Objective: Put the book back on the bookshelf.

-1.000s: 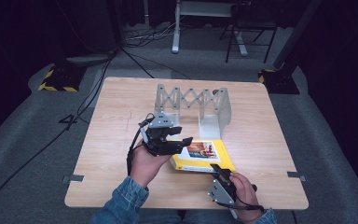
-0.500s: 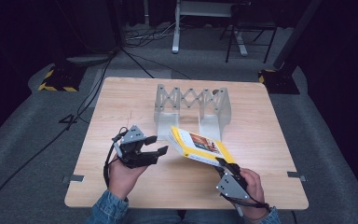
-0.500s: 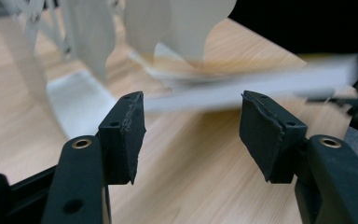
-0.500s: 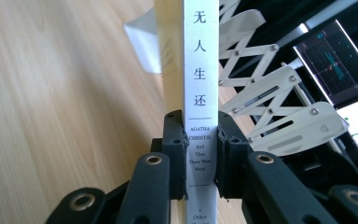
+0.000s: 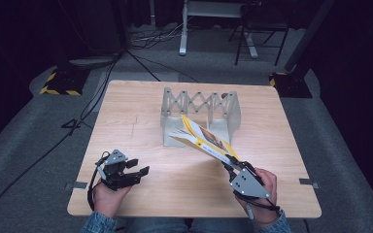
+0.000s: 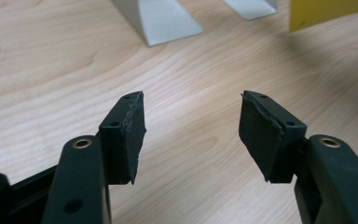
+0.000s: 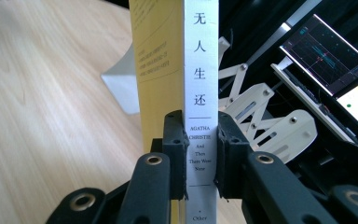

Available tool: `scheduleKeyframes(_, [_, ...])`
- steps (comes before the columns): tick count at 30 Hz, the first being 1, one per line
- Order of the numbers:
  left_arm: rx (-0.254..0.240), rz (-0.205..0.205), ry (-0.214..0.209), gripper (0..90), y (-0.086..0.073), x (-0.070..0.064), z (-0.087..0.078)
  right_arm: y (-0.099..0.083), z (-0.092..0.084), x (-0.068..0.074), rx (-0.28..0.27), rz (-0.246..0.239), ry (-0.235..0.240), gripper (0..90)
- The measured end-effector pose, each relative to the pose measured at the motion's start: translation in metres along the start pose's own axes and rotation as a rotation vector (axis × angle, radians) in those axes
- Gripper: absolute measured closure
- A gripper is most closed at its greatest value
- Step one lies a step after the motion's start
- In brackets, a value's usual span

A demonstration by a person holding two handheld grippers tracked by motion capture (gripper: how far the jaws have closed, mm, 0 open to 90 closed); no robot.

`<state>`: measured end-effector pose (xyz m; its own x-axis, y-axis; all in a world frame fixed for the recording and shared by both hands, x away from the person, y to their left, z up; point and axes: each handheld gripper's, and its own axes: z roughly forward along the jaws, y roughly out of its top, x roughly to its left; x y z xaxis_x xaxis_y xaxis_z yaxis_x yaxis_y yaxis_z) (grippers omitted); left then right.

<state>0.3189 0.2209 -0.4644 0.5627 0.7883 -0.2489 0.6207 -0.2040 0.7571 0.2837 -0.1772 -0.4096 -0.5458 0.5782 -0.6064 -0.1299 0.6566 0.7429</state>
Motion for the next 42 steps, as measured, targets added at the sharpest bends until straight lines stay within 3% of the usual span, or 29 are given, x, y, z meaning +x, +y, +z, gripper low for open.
scheduleKeyframes(6, [0.047,-0.025,0.037,41.2,-0.017,0.014,0.003,0.014,-0.003,-0.017,-0.033,0.053,-0.039,77.3])
scheduleKeyframes(13, [0.067,-0.036,0.050,40.9,-0.022,0.023,0.006,0.025,-0.003,-0.032,-0.054,0.131,-0.087,77.2])
scheduleKeyframes(19, [0.087,-0.052,0.084,39.2,-0.026,0.027,0.011,0.031,0.005,-0.045,-0.062,0.156,-0.139,77.3])
scheduleKeyframes(26, [0.085,-0.029,0.125,37.2,-0.028,0.031,0.010,0.038,0.012,-0.064,-0.083,0.199,-0.191,77.2])
scheduleKeyframes(34, [0.080,0.047,0.202,34.1,-0.031,0.030,0.013,0.041,0.022,-0.080,-0.085,0.247,-0.223,77.3])
scheduleKeyframes(42, [0.084,0.071,0.212,33.0,-0.032,0.027,0.014,0.041,0.034,-0.085,-0.089,0.292,-0.245,77.2])
